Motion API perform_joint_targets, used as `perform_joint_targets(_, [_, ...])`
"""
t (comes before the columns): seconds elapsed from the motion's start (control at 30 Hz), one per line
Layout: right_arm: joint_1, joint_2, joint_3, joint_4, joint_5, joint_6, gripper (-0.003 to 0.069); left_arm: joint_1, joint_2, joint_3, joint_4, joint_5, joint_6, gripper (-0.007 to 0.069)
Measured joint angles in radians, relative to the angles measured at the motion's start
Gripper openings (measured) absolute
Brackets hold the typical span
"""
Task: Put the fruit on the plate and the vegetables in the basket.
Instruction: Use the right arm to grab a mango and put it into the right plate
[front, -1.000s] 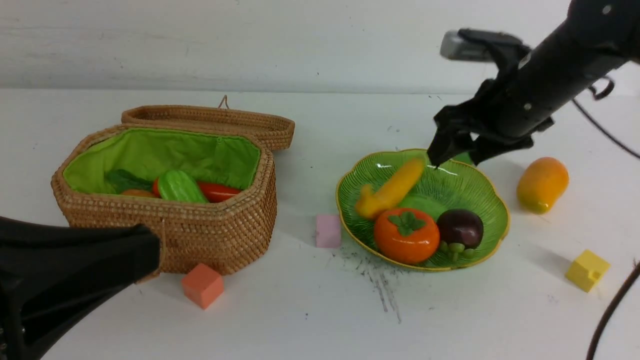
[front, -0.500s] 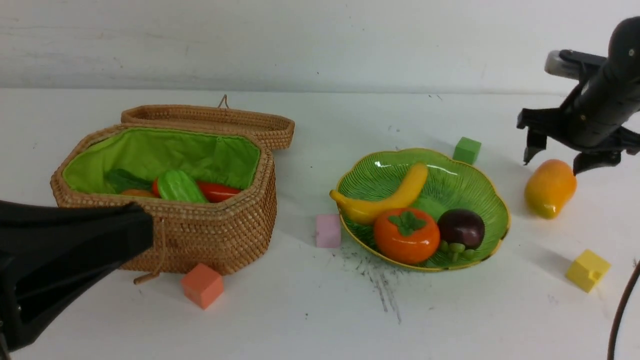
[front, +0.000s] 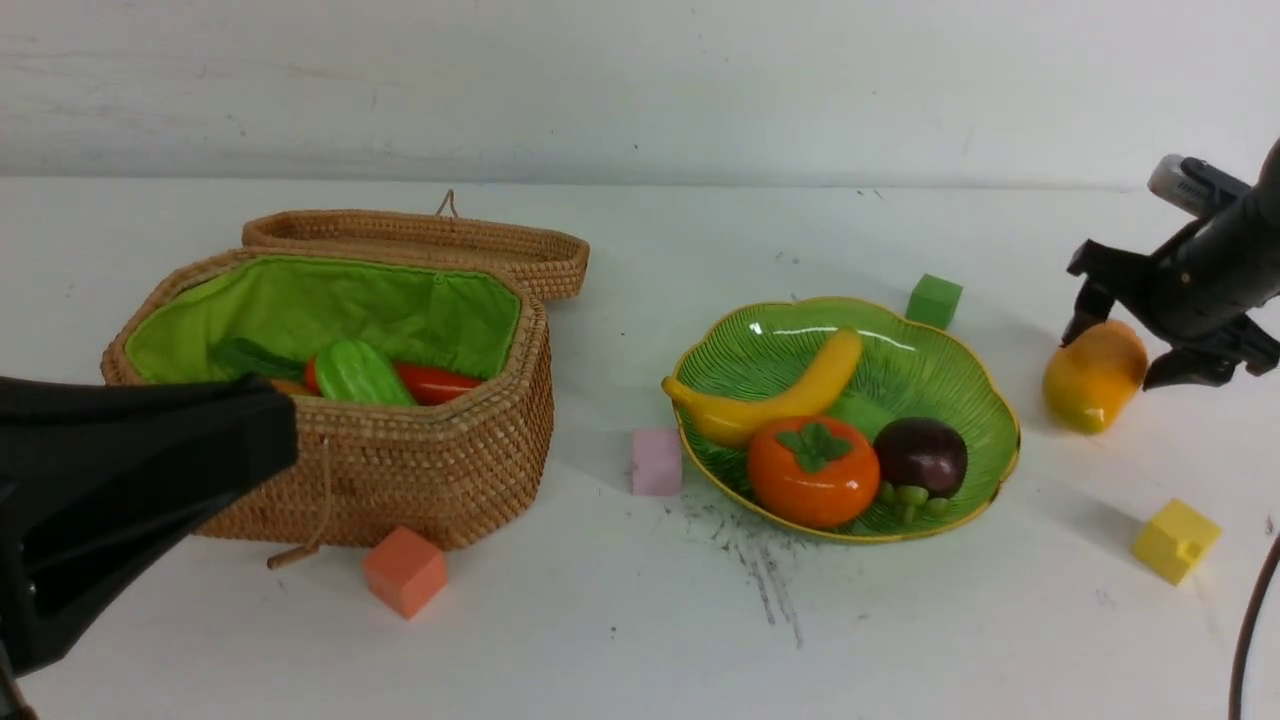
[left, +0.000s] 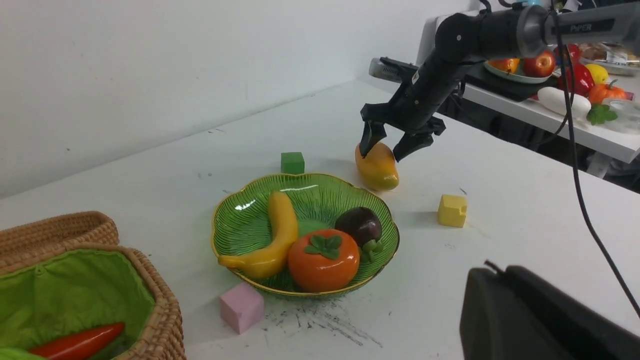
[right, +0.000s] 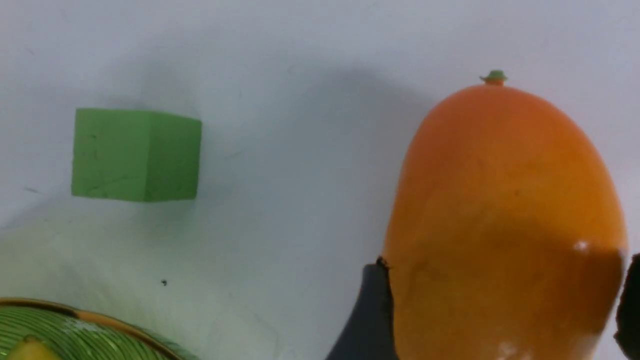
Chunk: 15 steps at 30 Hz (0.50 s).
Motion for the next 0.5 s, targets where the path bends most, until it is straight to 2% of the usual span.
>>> perform_joint_targets(0.33, [0.000, 0.067, -0.004, 0.013, -0.014, -0.003, 0.0600, 0.000, 0.000, 0.000, 0.000, 0.000, 0.000, 0.0007])
perform_joint_targets(0.5, [0.000, 0.074, -0.007, 0.020, -0.017, -0.061, 0.0568, 0.000, 0.000, 0.000, 0.000, -0.003, 0.000, 0.0007])
